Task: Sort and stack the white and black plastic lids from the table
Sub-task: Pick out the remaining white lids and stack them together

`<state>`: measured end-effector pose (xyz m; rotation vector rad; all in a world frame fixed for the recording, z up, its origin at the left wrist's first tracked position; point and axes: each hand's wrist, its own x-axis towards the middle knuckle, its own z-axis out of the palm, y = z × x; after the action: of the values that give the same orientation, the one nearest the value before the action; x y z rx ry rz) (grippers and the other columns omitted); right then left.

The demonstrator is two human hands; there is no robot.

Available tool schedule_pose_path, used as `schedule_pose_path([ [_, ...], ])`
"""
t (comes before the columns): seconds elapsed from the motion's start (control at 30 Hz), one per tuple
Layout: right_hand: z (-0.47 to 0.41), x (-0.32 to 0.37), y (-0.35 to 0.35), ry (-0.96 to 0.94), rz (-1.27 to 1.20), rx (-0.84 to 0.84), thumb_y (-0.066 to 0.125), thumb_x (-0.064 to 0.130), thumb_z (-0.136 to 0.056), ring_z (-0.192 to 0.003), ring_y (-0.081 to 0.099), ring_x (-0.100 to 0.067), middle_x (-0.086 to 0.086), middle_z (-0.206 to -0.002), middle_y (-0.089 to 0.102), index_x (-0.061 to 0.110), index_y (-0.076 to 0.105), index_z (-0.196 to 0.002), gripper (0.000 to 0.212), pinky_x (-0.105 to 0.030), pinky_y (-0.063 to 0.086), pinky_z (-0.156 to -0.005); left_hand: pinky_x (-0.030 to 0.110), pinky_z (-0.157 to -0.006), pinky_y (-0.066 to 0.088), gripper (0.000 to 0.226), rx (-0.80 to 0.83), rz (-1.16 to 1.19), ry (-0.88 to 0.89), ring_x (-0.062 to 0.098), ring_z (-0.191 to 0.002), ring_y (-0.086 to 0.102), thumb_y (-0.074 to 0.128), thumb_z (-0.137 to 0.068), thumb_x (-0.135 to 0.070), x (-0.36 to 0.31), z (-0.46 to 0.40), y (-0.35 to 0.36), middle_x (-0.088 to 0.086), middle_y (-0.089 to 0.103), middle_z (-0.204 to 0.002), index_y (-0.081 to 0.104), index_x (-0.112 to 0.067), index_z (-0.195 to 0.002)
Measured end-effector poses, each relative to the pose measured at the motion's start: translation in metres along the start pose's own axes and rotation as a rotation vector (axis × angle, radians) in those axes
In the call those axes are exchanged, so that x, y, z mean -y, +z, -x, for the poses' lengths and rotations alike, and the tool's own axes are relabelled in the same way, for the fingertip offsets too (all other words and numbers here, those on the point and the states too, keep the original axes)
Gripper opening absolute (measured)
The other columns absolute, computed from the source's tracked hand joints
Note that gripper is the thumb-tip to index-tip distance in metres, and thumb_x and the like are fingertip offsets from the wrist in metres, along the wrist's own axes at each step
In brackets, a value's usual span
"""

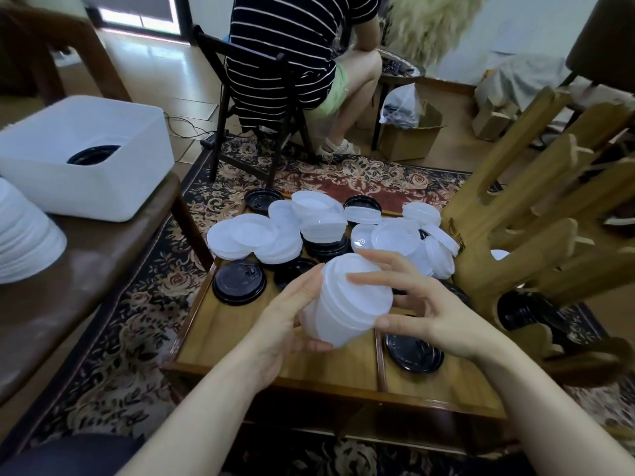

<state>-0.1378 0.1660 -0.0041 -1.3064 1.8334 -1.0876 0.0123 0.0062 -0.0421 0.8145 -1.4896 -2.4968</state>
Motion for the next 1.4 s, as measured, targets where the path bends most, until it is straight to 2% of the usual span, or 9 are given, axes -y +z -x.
schedule_pose_path([
  [0.1, -0.001, 0.003, 0.005, 0.004, 0.029, -0.019, 0.076, 0.033, -0.079, -0.139, 0.033, 0.000, 0.024, -0.147, 0.036, 0.044, 0.061, -0.126, 0.050, -0.032, 0.042, -0.106, 0.038, -0.070, 0.061, 0.047, -0.001, -0.012, 0.007, 0.026, -0.115, 0.063, 0.060, -0.082, -0.055, 0.000, 0.000, 0.000, -0.003, 0.064, -0.129, 0.066, -0.041, -0.127],
  [0.27, -0.008, -0.001, 0.022, 0.015, 0.096, -0.207, 0.074, 0.057, -0.069, -0.131, 0.040, 0.003, 0.024, -0.135, 0.044, 0.042, 0.042, -0.135, 0.075, -0.021, 0.041, -0.097, 0.038, -0.073, 0.061, 0.041, 0.009, -0.048, 0.014, 0.023, -0.114, 0.064, 0.056, -0.090, -0.051, 0.000, 0.000, -0.001, -0.006, 0.065, -0.129, 0.064, -0.042, -0.129],
  [0.47, -0.008, -0.005, 0.015, 0.050, -0.149, -0.183, 0.080, 0.044, -0.068, -0.130, 0.049, -0.006, 0.016, -0.137, 0.053, 0.035, 0.044, -0.136, 0.077, -0.032, 0.050, -0.099, 0.043, -0.073, 0.060, 0.036, -0.027, -0.022, 0.015, 0.022, -0.107, 0.066, 0.060, -0.078, -0.053, -0.004, 0.000, -0.003, -0.005, 0.068, -0.121, 0.072, -0.046, -0.111],
  [0.77, -0.006, -0.004, 0.007, 0.057, -0.122, -0.049, 0.077, 0.032, -0.077, -0.136, 0.043, -0.011, 0.014, -0.145, 0.046, 0.043, 0.049, -0.136, 0.067, -0.051, 0.044, -0.106, 0.039, -0.071, 0.060, 0.040, -0.021, -0.074, 0.005, 0.023, -0.108, 0.065, 0.058, -0.083, -0.052, -0.003, 0.000, -0.002, -0.006, 0.067, -0.122, 0.068, -0.044, -0.121],
  [0.93, -0.007, -0.001, 0.012, 0.044, -0.049, -0.086, 0.073, 0.047, -0.075, -0.134, 0.041, -0.003, 0.024, -0.139, 0.045, 0.045, 0.053, -0.132, 0.061, -0.038, 0.048, -0.102, 0.040, -0.072, 0.059, 0.037, -0.012, -0.092, 0.009, 0.021, -0.108, 0.065, 0.056, -0.092, -0.047, -0.002, 0.000, -0.002, -0.007, 0.067, -0.125, 0.065, -0.041, -0.127],
  [1.03, -0.009, -0.003, 0.019, 0.038, 0.001, -0.175, 0.072, 0.052, -0.072, -0.129, 0.043, -0.001, 0.022, -0.129, 0.049, 0.048, 0.055, -0.126, 0.056, -0.030, 0.046, -0.100, 0.038, -0.070, 0.059, 0.043, 0.002, -0.083, 0.010, 0.022, -0.108, 0.066, 0.058, -0.084, -0.051, -0.001, 0.001, -0.002, -0.006, 0.067, -0.124, 0.066, -0.042, -0.126],
  [1.23, -0.012, -0.003, 0.027, 0.076, 0.153, -0.237, 0.069, 0.065, -0.064, -0.125, 0.037, 0.008, 0.019, -0.129, 0.040, 0.053, 0.041, -0.127, 0.070, -0.007, 0.036, -0.096, 0.038, -0.071, 0.060, 0.042, -0.011, -0.068, 0.020, 0.024, -0.112, 0.064, 0.061, -0.086, -0.045, 0.002, -0.002, -0.002, -0.005, 0.064, -0.128, 0.064, -0.041, -0.128],
  [1.33, -0.012, -0.005, 0.024, 0.095, 0.106, -0.190, 0.072, 0.059, -0.069, -0.126, 0.037, 0.012, 0.024, -0.131, 0.039, 0.052, 0.039, -0.129, 0.069, -0.012, 0.037, -0.097, 0.038, -0.067, 0.059, 0.052, -0.016, -0.068, 0.015, 0.026, -0.113, 0.064, 0.072, -0.078, -0.048, 0.003, -0.002, -0.005, -0.004, 0.064, -0.129, 0.064, -0.040, -0.129],
  [1.4, -0.011, -0.006, 0.021, 0.104, 0.061, -0.178, 0.072, 0.060, -0.069, -0.128, 0.037, 0.012, 0.026, -0.133, 0.040, 0.052, 0.039, -0.131, 0.071, -0.017, 0.036, -0.102, 0.037, -0.065, 0.059, 0.055, -0.010, -0.068, 0.004, 0.028, -0.113, 0.065, 0.066, -0.074, -0.052, 0.003, -0.002, -0.006, -0.004, 0.065, -0.129, 0.064, -0.041, -0.128],
])
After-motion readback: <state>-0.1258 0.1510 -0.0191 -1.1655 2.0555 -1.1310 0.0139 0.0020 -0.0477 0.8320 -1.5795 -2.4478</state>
